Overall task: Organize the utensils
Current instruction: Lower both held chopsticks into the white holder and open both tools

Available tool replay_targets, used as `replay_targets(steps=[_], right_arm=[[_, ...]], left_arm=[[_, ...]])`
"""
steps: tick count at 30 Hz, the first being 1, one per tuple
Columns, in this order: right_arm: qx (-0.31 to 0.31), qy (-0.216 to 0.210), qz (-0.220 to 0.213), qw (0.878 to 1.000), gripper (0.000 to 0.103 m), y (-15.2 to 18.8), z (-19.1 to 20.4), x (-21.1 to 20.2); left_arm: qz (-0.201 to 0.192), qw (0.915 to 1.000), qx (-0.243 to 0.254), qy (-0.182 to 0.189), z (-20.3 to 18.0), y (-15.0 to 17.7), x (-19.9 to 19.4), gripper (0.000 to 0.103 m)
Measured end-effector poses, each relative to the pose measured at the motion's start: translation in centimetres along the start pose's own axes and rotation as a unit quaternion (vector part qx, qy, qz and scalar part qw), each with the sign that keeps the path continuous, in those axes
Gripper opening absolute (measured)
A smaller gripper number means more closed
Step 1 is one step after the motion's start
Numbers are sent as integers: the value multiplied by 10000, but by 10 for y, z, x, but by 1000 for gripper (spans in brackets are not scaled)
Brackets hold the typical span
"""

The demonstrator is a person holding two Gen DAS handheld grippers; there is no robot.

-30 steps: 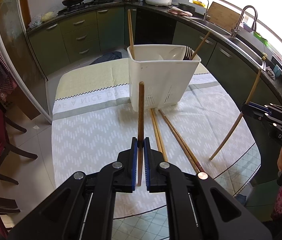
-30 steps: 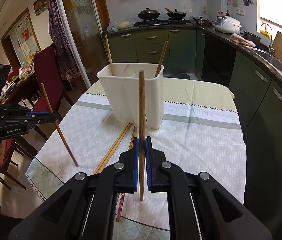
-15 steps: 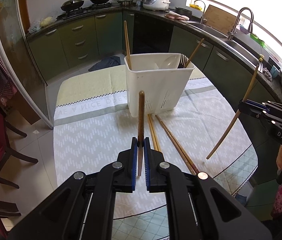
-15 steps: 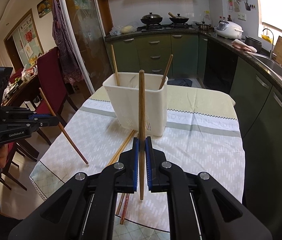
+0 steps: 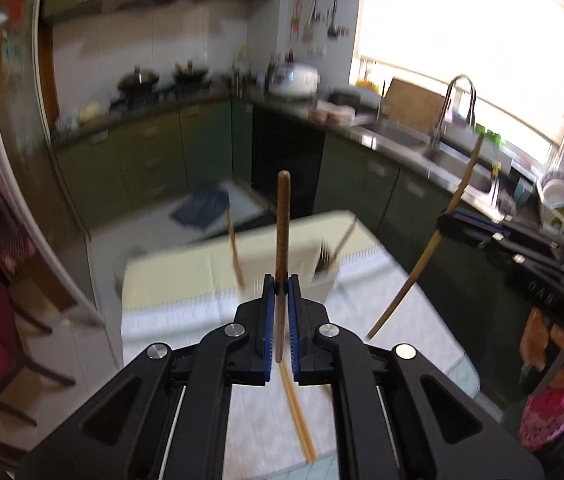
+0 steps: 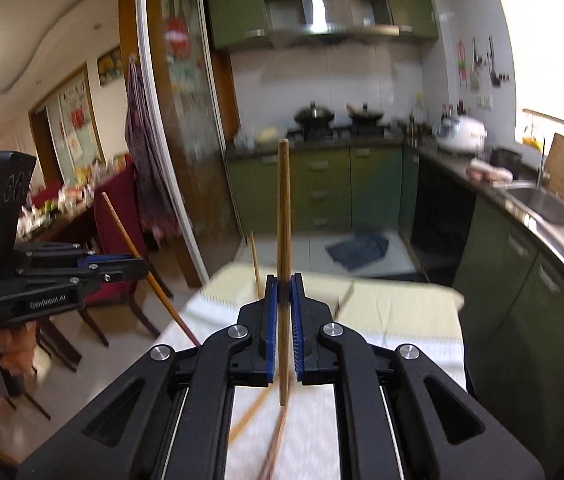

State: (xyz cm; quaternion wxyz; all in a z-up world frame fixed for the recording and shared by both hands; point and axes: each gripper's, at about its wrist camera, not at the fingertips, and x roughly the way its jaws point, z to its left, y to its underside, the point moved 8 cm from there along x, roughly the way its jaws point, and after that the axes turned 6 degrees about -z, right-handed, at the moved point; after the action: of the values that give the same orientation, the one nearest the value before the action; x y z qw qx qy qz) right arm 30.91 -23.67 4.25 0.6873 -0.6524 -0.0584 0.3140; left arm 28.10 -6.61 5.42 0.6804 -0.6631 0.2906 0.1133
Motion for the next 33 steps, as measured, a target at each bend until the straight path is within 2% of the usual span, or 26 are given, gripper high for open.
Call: replay_targets(steps=[5,8,14,21,28,30,33], right_arm=[[64,124,-536,9985,8,-48,-5,15],[83,364,-608,9975,8,-58,-13,38],[135,559,-190,9982,7,-31,-29,97],[74,604,269,9978,8,6,-39,142],[66,583,359,9976,9,17,-40,148],[64,557,335,9979,17,17,-39,143],[88,483,210,9986,19,12,-31,127]], left_arm=[[-627,9980,12,-41,-6,-48,6,7],[-709,9974,76,-142,-7,-57,26,7],[-209,9992,-42,-349,9,-34,91,7],[349,9983,-4,-459,19,-1,131,7],[620,9971,-20,-449,21,19,142,7],[627,9971,-22,-439,21,20,139,7],[581,9974,-49,-422,22,18,130,7]])
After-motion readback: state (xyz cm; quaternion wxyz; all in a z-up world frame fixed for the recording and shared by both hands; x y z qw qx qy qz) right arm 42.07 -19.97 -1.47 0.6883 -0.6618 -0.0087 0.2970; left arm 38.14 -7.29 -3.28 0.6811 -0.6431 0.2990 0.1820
